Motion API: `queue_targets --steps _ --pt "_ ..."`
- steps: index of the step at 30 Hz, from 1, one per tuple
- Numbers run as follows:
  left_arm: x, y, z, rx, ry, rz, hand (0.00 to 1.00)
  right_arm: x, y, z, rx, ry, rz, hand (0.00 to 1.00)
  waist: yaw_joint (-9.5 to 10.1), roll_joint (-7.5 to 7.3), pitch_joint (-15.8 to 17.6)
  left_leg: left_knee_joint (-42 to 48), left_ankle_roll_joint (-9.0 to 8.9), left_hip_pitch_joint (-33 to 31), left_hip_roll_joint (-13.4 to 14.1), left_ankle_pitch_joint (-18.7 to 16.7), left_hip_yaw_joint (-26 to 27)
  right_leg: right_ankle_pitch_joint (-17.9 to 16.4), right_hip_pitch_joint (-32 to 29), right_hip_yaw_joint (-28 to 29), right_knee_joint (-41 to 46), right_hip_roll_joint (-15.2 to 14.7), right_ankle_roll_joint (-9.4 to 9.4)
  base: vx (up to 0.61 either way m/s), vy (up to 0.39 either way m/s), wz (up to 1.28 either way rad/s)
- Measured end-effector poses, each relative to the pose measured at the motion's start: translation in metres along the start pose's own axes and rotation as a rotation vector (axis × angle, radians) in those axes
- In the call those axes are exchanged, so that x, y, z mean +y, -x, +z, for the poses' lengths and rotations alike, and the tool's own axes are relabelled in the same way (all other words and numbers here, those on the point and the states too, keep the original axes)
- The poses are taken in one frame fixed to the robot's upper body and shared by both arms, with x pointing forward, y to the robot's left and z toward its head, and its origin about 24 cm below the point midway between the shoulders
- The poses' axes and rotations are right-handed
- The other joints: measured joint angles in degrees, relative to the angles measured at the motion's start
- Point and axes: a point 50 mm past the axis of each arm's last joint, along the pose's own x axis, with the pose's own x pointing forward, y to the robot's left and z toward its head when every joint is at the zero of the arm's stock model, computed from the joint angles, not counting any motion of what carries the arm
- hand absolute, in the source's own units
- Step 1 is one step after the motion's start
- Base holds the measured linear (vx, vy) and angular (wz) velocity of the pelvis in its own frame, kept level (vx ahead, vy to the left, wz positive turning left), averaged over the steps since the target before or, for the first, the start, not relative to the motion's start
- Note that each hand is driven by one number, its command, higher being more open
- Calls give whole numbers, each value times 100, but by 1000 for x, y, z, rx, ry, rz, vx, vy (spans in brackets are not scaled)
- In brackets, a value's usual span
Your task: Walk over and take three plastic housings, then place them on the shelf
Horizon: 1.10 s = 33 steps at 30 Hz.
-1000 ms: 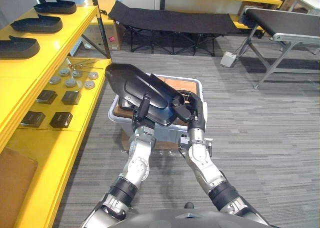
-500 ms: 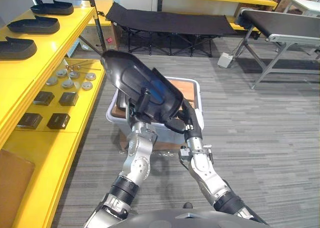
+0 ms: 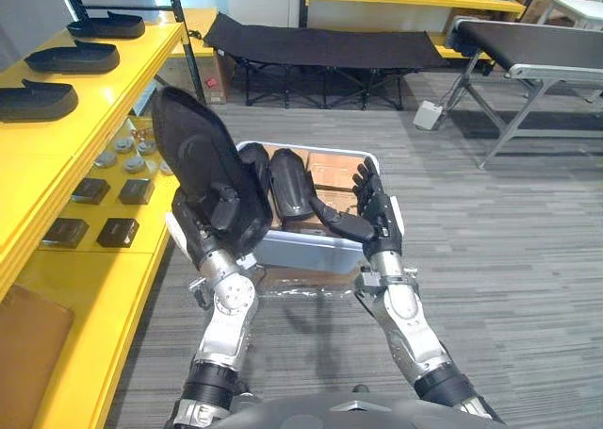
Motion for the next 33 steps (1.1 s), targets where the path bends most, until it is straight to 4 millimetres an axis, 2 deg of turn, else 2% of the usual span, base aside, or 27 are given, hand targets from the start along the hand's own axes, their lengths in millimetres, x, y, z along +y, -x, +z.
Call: queue_targets --steps 3,6,9,11,13,18,19,20,23,26,29,31,32,33 --pt "18 -4 -4 5 -9 8 0 -18 9 -2 25 5 6 100 -6 58 -36 0 1 -5 7 -1 23 1 1 12 -46 11 2 25 -5 -4" --pt "41 -4 0 -1 88 -36 0 -39 21 -6 85 32 1 100 -1 68 -42 2 -1 -8 6 -10 47 8 4 23 -98 18 12 26 0 -4" --pt "57 -1 6 -9 153 -80 0 -47 27 -10 135 23 29 100 9 83 -44 3 4 -11 3 -33 51 9 4 18 -106 18 14 12 1 -1" --pt "62 1 9 -10 191 -142 0 -43 27 -12 148 -11 74 100 101 128 -61 4 18 -94 -9 -28 -77 0 21 -117 -107 7 33 21 0 34" --pt "68 7 17 -24 242 -229 0 -26 23 -17 169 -19 157 100 274 169 -67 5 53 -254 -30 34 -481 -31 128 -527 -106 5 87 38 -16 88" --pt "99 12 22 -30 274 -226 0 14 6 -30 240 87 395 100 880 268 -125 4 63 -384 -117 87 -1118 -162 452 -1180 -108 -7 160 23 -3 69" --pt "109 13 24 -38 261 -198 0 17 1 -28 228 93 413 100 1026 270 -122 5 52 -437 -142 92 -1243 -180 481 -1304 -107 -11 178 9 10 59" --pt "115 13 23 -37 252 -180 0 18 -1 -26 221 96 416 100 1087 269 -122 5 50 -448 -152 93 -1278 -187 495 -1342 -107 -15 179 5 21 45" --pt "140 21 15 2 202 -79 0 15 -15 -15 176 112 406 100 1177 250 -115 86 77 -544 -212 81 -1460 -288 517 -1519 41 -91 200 8 30 30" --pt "140 25 13 16 186 -98 0 4 -18 -12 172 113 325 100 1255 190 -58 723 152 -907 -227 -105 -1686 -310 664 -1788 70 -105 191 -3 36 48" --pt "131 27 13 13 195 -179 0 -2 -19 -13 177 132 278 100 1246 288 72 1050 194 -1151 -233 -178 -1892 -380 797 -2121 165 -91 224 -64 37 53" --pt "124 27 14 6 203 -220 0 -4 -18 -15 191 145 267 100 1163 388 153 1012 327 -1198 -117 -216 -1523 -460 855 -2327 234 -100 218 -108 46 68" --pt "121 27 15 3 211 -239 0 -4 -17 -16 193 170 266 100 1042 462 205 967 361 -1182 -10 -87 -1171 -472 900 -2503 251 -106 233 -102 46 69" --pt "119 27 14 2 214 -250 0 -4 -16 -17 195 192 268 100 1000 511 233 892 353 -1166 -19 18 -1147 -492 887 -2535 284 -124 257 -89 55 45"
